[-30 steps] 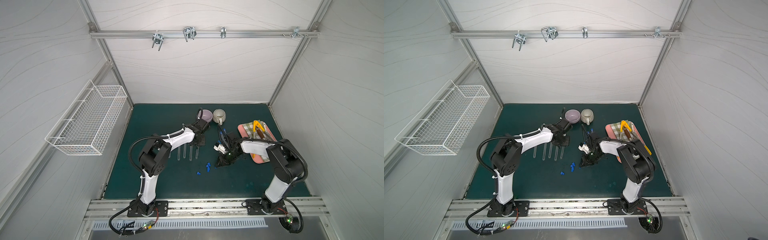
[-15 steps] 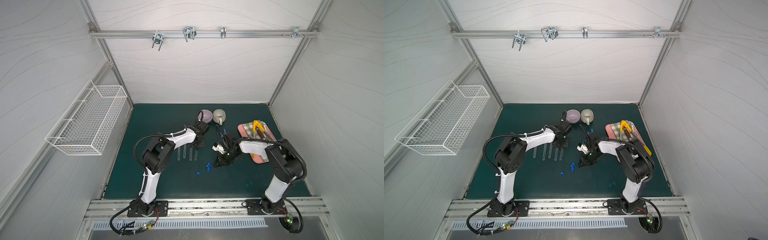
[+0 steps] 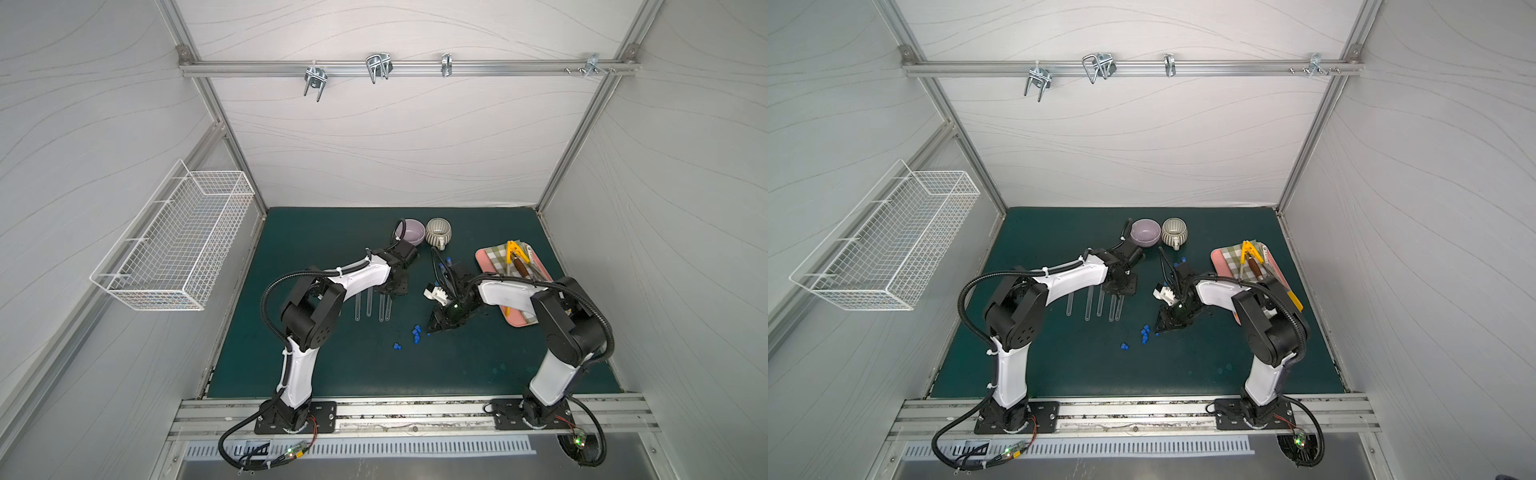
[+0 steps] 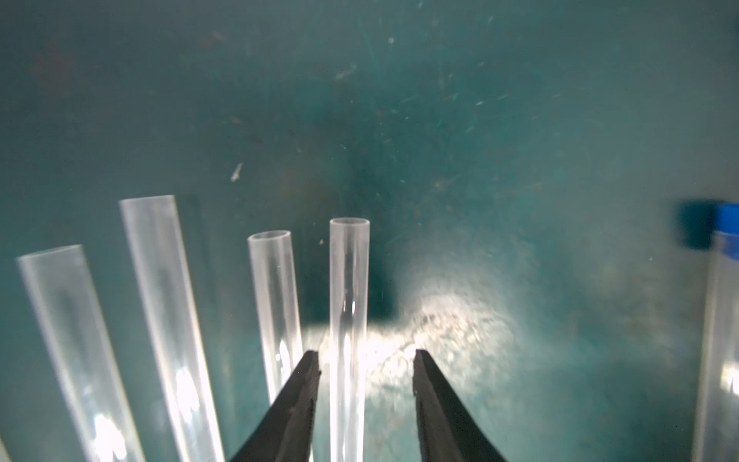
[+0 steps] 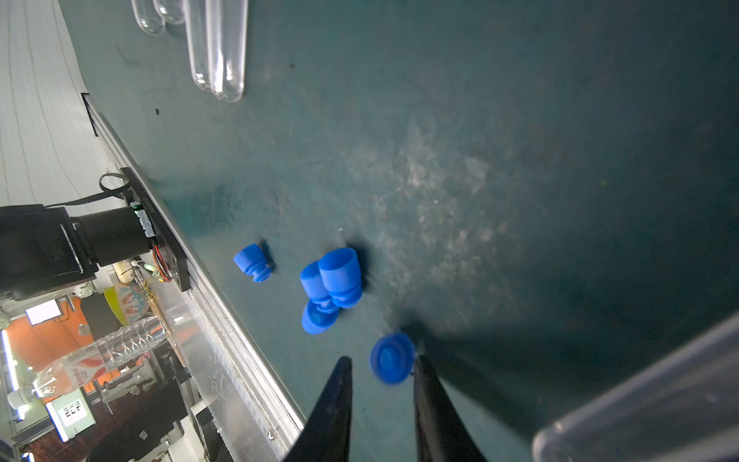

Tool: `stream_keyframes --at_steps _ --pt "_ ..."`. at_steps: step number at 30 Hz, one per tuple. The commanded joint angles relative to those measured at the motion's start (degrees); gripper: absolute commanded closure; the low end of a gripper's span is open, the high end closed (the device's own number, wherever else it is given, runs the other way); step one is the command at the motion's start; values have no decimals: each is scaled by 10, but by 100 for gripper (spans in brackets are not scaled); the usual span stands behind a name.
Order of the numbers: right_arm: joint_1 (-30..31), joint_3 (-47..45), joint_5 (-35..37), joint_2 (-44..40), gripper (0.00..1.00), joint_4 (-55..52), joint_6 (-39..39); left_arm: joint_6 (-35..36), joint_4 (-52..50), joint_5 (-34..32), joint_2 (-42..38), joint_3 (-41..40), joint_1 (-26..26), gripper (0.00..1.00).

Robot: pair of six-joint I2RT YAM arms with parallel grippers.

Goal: Remove stoppers from test tubes
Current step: Place the stopper at the center of the board, then pick up the test tube at the center of the board.

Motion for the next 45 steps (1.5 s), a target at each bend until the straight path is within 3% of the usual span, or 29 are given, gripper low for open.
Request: stream_keyframes --at_steps 1,12,20,25,38,45 --pt "-2 14 0 -25 68 -25 -12 9 -18 -25 -38 25 1 56" --pt "-77 2 -44 -85 63 -34 -19 10 -25 -23 -52 45 -8 55" --pt "-188 -38 -88 -157 56 -8 -4 3 -11 20 -16 97 -35 37" --pt "-242 -68 -95 -196 52 14 13 -2 -2 39 22 136 -60 35" --pt "-308 -104 -64 -270 19 32 30 -28 -13 38 110 212 -125 33" --pt "-324 -115 -71 -281 13 31 26 -34 -26 26 146 240 -134 35"
